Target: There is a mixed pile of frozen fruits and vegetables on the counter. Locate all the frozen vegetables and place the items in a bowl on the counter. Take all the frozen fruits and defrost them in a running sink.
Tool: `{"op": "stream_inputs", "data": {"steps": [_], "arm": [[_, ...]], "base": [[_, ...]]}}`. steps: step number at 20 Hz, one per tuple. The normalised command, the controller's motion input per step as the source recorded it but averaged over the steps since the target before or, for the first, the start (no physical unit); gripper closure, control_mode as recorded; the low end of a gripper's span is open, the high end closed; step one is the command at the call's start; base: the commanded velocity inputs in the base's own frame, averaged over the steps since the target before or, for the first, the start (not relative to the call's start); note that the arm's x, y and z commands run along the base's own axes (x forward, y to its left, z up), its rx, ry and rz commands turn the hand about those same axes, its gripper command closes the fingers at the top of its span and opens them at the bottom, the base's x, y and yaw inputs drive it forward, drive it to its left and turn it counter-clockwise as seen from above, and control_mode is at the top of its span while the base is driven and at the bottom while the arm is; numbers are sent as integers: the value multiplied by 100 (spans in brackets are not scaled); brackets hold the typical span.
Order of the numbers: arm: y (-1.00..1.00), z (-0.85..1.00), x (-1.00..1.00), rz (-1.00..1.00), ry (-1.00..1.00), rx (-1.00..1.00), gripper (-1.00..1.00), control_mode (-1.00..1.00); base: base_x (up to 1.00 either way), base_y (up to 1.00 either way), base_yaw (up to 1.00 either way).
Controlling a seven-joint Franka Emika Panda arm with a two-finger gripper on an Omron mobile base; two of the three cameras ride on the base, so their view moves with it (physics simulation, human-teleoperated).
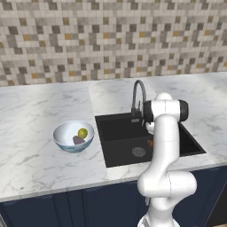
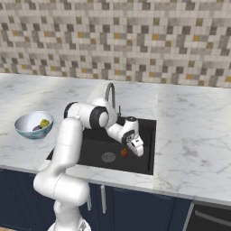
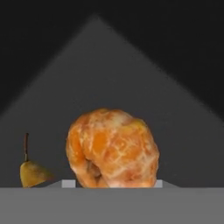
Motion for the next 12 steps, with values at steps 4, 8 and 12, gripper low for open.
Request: {"op": "stream_inputs", "data": {"steps": [4,8,12], "arm": [[0,-48,7,0,1,0,100,-100],[0,-43,0,0,2,0,100,-100],[0,-22,0,0,5,1,-100,-100]], "base": [[0,0,0],[0,0,0],[0,0,0]]}}
